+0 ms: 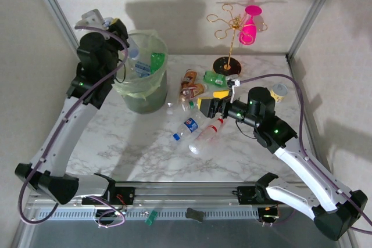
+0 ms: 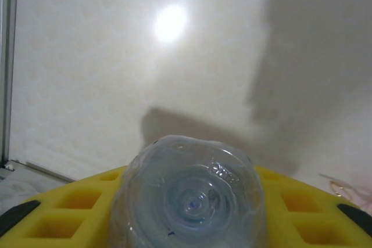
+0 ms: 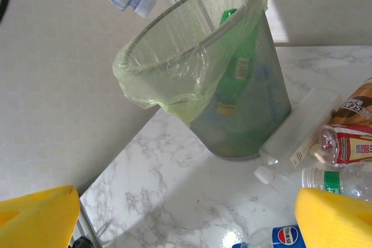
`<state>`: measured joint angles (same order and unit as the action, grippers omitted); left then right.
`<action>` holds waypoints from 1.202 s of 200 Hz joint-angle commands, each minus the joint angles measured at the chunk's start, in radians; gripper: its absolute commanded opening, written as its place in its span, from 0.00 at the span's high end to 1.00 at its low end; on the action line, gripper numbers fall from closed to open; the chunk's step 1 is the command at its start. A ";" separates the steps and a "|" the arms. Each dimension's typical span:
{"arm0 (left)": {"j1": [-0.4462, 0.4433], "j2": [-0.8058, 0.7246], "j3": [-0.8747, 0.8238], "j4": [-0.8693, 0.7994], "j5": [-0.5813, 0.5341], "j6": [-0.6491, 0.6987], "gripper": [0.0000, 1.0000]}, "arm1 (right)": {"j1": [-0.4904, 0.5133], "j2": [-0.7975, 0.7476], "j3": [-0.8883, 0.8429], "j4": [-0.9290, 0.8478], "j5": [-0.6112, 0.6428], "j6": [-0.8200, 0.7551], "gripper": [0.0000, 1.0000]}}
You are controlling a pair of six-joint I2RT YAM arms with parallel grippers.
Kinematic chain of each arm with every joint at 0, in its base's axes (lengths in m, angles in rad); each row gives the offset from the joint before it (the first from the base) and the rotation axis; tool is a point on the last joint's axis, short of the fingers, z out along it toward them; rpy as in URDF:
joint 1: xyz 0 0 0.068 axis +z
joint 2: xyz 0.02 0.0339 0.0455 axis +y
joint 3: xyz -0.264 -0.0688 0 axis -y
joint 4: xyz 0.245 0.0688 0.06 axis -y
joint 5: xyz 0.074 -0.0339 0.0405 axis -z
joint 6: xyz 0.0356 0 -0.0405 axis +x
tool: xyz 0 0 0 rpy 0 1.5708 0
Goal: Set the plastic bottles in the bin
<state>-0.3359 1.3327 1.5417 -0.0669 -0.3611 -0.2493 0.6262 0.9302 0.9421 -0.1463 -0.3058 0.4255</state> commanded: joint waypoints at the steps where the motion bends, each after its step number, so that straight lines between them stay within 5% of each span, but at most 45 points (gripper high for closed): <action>1: 0.013 0.022 -0.043 0.169 -0.060 0.084 0.60 | 0.003 -0.010 0.006 -0.016 0.028 -0.031 0.05; 101: 0.032 0.176 -0.359 0.536 0.033 0.114 0.55 | 0.003 -0.036 -0.042 -0.013 0.033 -0.031 0.04; 130: 0.031 0.257 -0.347 0.490 0.015 0.097 0.46 | 0.003 -0.040 -0.052 -0.012 0.033 -0.021 0.04; 153: 0.037 0.318 -0.239 0.320 -0.009 0.053 0.28 | 0.003 -0.042 -0.053 -0.013 0.033 -0.018 0.04; 186: 0.037 0.255 -0.230 0.318 -0.026 0.037 0.17 | 0.004 -0.042 -0.049 -0.015 0.037 -0.016 0.04; 240: 0.037 0.090 -0.256 0.233 0.031 -0.096 0.12 | 0.003 -0.038 -0.036 -0.011 0.055 -0.019 0.04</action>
<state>-0.3058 1.5181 1.2812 0.2310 -0.3599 -0.2279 0.6262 0.9020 0.8936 -0.1730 -0.2771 0.4076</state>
